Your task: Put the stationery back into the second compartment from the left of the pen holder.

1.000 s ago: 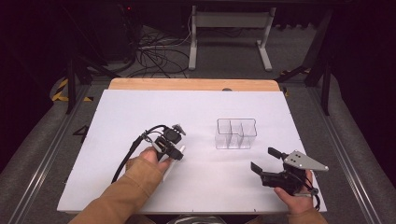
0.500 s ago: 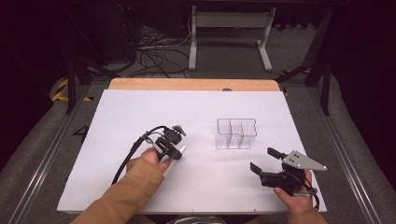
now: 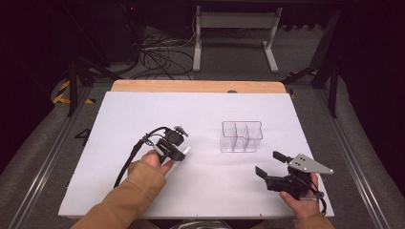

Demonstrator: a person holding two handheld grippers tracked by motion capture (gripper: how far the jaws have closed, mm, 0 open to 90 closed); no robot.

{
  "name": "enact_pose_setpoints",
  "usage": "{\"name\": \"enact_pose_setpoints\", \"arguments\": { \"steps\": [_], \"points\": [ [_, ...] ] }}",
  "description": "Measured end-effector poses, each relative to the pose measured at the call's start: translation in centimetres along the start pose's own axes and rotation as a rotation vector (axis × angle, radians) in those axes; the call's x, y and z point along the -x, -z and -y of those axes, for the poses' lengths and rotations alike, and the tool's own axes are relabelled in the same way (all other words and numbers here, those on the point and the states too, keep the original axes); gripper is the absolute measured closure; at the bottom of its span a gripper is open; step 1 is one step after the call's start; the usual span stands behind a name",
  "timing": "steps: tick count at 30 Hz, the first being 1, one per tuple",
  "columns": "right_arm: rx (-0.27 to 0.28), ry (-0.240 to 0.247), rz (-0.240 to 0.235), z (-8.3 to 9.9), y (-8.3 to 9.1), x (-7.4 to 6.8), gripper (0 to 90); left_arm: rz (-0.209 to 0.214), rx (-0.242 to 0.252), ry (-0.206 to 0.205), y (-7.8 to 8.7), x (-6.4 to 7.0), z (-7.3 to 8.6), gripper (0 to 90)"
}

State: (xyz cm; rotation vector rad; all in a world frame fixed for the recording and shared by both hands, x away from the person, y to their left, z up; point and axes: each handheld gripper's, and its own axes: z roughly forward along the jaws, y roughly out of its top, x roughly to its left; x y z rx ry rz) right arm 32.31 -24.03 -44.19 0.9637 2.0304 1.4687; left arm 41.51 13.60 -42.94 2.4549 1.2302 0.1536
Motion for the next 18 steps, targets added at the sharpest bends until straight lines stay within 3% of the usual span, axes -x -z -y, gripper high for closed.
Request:
{"name": "enact_pose_setpoints", "arguments": {
  "steps": [1, 5, 9, 14, 15, 18],
  "points": [
    [-0.001, 0.001, -0.001, 0.0, 0.0, 0.0, 13.9, 0.006, 0.032, 0.004, 0.5, 0.0, 0.1, 78.4],
    [-0.004, 0.003, 0.004, 0.1, -0.1, 0.0, 13.9, 0.014, 0.076, -0.001, 1.4, -0.1, 0.1, 78.4],
    [-0.009, 0.004, 0.002, 0.1, -0.1, 0.1, 14.1, 0.035, 0.191, -0.003, 2.9, -0.5, 0.4, 78.4],
    [-0.010, 0.007, 0.005, 0.2, -0.1, 0.1, 14.3, 0.042, 0.296, -0.005, 4.0, -1.0, 0.8, 78.4],
    [-0.010, 0.009, 0.007, 0.2, -0.1, 0.1, 14.3, 0.042, 0.296, -0.005, 4.0, -1.0, 0.8, 78.4],
    [-0.011, 0.009, 0.007, 0.2, -0.1, 0.1, 14.3, 0.048, 0.387, -0.019, 4.8, -1.0, 1.2, 78.4]
  ]
}}
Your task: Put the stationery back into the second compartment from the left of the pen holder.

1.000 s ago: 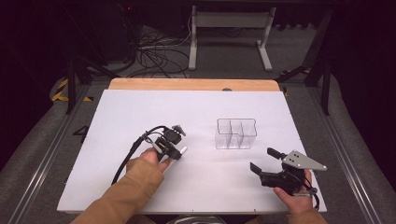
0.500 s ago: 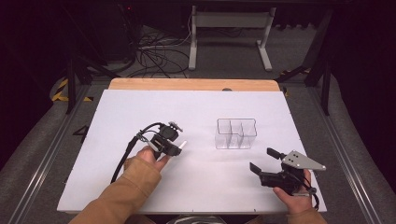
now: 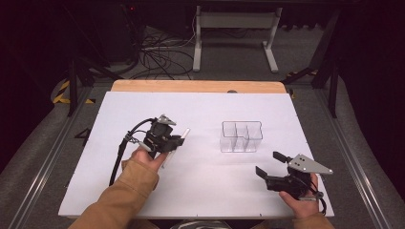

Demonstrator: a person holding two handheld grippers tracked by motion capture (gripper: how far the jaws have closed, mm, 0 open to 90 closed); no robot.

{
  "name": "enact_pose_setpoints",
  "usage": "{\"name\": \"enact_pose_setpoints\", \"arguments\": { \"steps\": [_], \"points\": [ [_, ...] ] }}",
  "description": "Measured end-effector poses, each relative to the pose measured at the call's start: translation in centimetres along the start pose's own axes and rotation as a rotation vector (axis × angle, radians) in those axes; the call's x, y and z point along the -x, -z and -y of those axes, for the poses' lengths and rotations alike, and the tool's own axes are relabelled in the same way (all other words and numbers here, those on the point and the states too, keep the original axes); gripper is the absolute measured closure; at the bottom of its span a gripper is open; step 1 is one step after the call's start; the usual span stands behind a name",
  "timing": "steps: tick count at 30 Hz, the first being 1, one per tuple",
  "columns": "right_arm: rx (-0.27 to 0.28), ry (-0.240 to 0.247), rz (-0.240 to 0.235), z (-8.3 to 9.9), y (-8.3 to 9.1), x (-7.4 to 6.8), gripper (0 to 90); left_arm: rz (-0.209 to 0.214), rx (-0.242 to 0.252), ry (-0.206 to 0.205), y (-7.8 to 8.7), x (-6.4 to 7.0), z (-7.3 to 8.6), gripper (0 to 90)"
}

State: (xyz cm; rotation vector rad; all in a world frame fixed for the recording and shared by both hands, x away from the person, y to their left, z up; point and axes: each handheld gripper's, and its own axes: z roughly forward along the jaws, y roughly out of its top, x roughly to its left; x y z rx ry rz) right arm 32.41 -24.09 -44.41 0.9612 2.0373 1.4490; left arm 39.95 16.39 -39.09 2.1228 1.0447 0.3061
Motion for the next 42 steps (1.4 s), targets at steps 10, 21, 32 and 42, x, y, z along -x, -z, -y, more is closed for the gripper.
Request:
{"name": "enact_pose_setpoints", "arguments": {
  "steps": [10, 21, 32, 42],
  "points": [
    [0.003, 0.001, -0.005, 0.1, 0.0, 0.0, 14.3, 0.048, 0.197, -0.032, 1.5, 0.2, 0.1, 78.4],
    [0.001, -0.002, -0.013, 0.1, 0.0, 0.0, 14.3, 0.144, 0.383, -0.065, 2.1, 0.3, 0.3, 78.4],
    [0.001, -0.001, -0.021, 0.2, -0.1, 0.0, 14.3, 0.195, 0.501, -0.071, 1.7, 0.5, 0.3, 78.3],
    [-0.004, 0.003, -0.024, 0.2, -0.2, -0.1, 14.3, 0.206, 0.531, -0.070, 1.7, 0.8, 0.0, 78.3]
  ]
}}
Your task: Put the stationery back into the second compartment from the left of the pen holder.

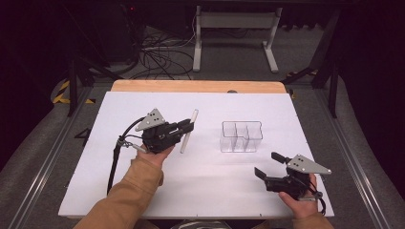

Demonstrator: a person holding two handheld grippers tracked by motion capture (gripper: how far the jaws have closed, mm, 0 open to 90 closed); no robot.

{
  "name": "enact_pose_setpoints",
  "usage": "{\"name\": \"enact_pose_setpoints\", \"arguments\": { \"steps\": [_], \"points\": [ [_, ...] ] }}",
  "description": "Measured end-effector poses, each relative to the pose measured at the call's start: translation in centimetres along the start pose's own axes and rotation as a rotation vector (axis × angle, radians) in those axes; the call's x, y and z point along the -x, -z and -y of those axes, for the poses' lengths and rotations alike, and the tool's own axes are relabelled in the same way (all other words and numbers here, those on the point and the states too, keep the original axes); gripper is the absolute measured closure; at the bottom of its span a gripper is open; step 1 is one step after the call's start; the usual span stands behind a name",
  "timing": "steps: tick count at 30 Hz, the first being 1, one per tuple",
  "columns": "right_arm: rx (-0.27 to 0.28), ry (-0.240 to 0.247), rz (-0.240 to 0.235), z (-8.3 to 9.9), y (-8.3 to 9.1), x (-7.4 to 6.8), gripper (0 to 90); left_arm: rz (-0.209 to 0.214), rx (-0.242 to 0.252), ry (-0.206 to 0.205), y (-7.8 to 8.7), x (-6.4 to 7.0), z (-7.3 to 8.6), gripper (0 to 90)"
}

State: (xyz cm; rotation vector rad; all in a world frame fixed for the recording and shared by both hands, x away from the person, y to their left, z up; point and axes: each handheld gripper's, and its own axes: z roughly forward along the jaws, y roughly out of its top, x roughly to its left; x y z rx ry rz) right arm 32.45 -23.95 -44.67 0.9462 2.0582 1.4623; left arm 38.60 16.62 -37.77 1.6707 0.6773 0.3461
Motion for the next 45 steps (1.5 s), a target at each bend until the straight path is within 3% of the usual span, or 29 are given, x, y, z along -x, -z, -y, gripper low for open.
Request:
{"name": "enact_pose_setpoints", "arguments": {
  "steps": [8, 17, 20, 23, 45],
  "points": [
    [-0.001, -0.001, -0.004, 0.0, 0.0, 0.0, 14.3, 0.022, 0.014, -0.025, -1.2, 0.6, -1.3, 78.3],
    [-0.004, -0.003, -0.008, 0.1, 0.0, 0.0, 14.3, 0.056, 0.016, -0.014, -2.8, 0.8, -2.7, 78.3],
    [-0.006, -0.004, -0.011, 0.1, -0.1, -0.1, 14.3, 0.065, 0.017, -0.051, -3.7, 1.3, -3.5, 78.3],
    [-0.006, -0.002, -0.010, 0.2, 0.0, -0.1, 14.3, 0.079, 0.019, -0.055, -4.5, 1.5, -4.0, 78.3],
    [-0.016, -0.011, -0.012, 0.5, 0.2, -0.3, 14.3, 0.157, 0.049, -0.080, -9.1, 3.1, -5.5, 78.3]
  ]
}}
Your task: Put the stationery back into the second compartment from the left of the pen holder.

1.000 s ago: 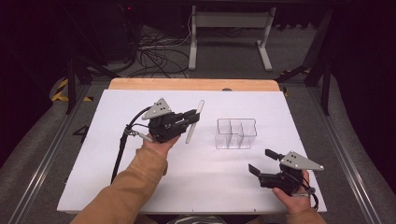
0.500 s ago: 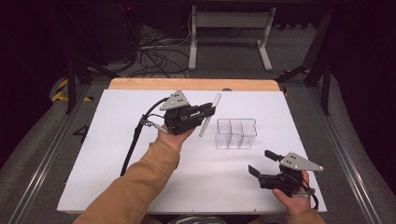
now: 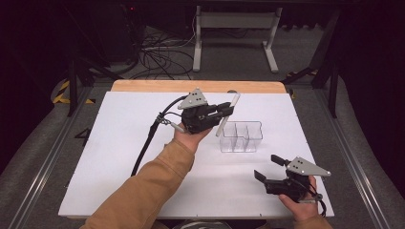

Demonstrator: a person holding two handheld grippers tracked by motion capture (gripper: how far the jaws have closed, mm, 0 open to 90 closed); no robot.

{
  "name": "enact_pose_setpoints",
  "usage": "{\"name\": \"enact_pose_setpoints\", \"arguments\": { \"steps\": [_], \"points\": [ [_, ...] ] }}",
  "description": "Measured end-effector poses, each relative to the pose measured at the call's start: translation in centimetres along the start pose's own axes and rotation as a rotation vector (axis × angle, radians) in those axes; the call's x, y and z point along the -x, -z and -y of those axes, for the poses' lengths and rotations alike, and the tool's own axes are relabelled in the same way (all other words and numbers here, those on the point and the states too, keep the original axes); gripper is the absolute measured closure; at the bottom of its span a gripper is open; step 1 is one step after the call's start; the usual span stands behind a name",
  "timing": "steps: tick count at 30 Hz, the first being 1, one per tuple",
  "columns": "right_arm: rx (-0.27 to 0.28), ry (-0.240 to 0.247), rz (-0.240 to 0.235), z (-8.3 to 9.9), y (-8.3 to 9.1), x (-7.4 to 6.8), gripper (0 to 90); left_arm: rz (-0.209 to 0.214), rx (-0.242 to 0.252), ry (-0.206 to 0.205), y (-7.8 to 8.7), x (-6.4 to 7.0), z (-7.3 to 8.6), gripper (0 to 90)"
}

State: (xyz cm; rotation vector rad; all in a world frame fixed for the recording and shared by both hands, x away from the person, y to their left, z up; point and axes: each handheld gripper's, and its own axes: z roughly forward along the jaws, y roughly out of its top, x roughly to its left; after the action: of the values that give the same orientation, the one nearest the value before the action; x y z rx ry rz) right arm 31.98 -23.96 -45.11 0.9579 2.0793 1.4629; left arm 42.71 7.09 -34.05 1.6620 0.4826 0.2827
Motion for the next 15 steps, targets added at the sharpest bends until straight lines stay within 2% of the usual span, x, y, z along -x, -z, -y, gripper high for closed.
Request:
{"name": "enact_pose_setpoints", "arguments": {
  "steps": [3, 7, 11, 15],
  "points": [
    [-0.004, 0.003, -0.005, 0.0, -0.1, -0.1, 14.3, 0.009, 0.007, -0.001, -0.5, 0.1, 0.1, 78.3],
    [-0.005, 0.005, -0.012, 0.1, -0.1, -0.2, 14.3, 0.033, 0.024, 0.018, -1.3, 0.0, 0.3, 78.3],
    [-0.006, 0.004, -0.017, 0.2, -0.2, -0.3, 14.3, 0.038, 0.050, -0.013, -2.1, 0.0, 0.8, 78.3],
    [-0.007, 0.005, -0.019, 0.2, -0.2, -0.3, 14.3, 0.040, 0.063, -0.011, -2.6, -0.1, 1.0, 78.3]
  ]
}}
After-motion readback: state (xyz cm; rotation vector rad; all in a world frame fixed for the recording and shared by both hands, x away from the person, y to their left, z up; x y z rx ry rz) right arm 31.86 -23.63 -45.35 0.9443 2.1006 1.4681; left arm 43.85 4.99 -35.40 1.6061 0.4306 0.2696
